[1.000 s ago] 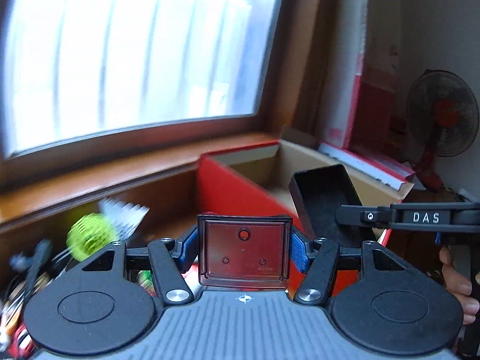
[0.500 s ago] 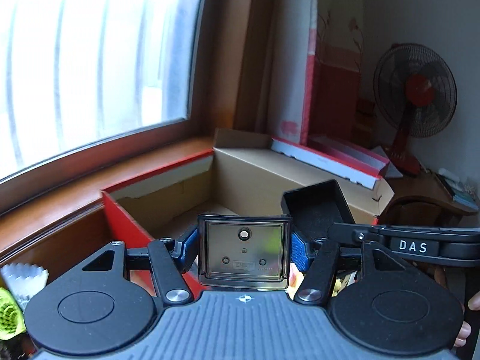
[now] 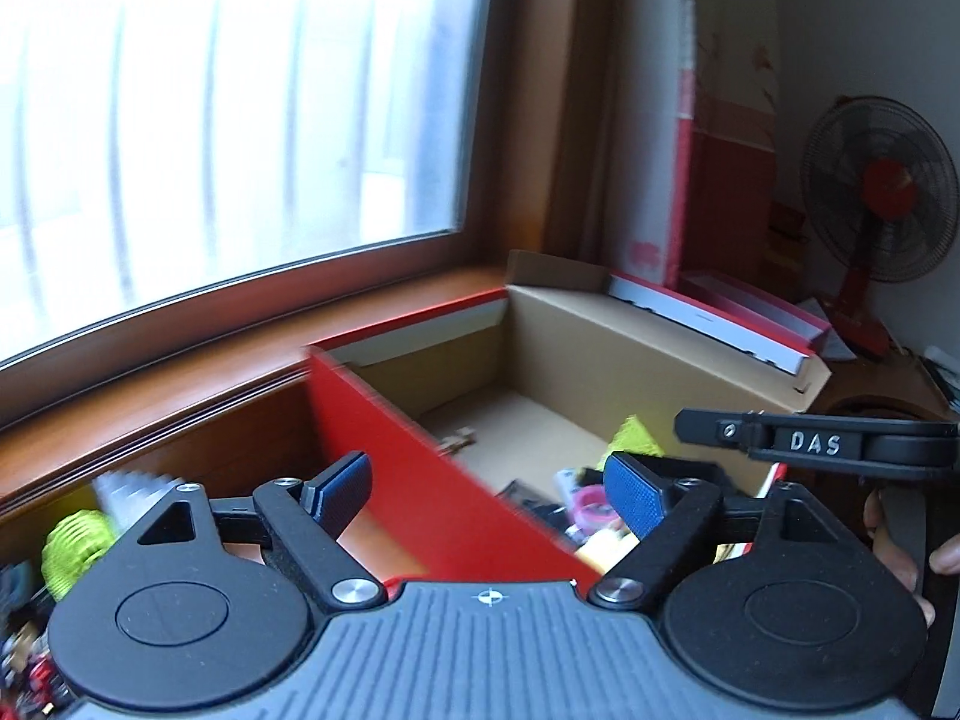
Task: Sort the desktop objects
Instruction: 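Open right tool over red box while left tool drops square case inside, then bring both tools back over the object pile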
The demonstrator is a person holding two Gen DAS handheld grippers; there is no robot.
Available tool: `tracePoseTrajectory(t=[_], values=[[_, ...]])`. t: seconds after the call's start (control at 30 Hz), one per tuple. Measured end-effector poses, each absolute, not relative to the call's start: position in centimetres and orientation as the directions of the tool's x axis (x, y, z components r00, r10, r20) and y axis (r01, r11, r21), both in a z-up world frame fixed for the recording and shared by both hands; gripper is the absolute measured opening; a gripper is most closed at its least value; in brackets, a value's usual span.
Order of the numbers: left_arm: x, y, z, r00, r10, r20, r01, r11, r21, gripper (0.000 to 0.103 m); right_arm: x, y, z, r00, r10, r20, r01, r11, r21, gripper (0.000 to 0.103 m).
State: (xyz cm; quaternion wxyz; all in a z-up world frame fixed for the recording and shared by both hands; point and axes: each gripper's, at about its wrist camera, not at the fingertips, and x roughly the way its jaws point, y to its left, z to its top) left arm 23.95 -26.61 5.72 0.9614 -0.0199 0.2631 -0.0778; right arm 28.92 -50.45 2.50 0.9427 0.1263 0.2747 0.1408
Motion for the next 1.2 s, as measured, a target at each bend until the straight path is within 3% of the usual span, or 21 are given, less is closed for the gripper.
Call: tracePoseTrajectory(t=[0.3, 0.7, 1.0, 1.2], values=[[16.2, -19.7, 5.7, 0.866, -0.001, -0.500, -0.037, 0.997, -0.065, 0.092, 25.4, -43.7, 3.5, 0.766, 0.441, -0.468, -0.338, 0.895, 0.290, 0.042], [4.9, -6.7, 3.8, 0.800, 0.230, -0.554, -0.344, 0.933, -0.109, 0.093, 19.8, -30.7, 2.2, 0.595, 0.577, -0.560, -0.511, 0.809, 0.291, 0.048], [1.4, 0.0, 0.7, 0.765, 0.186, -0.616, -0.338, 0.931, -0.138, 0.094, 15.1, -25.3, 0.8, 0.534, 0.539, -0.651, -0.508, 0.820, 0.262, 0.055], [2.1, -0.8, -0.3, 0.782, 0.037, -0.622, -0.178, 0.970, -0.166, 0.094, 14.5, -23.5, -1.4, 0.513, 0.492, -0.703, -0.450, 0.852, 0.268, 0.055]])
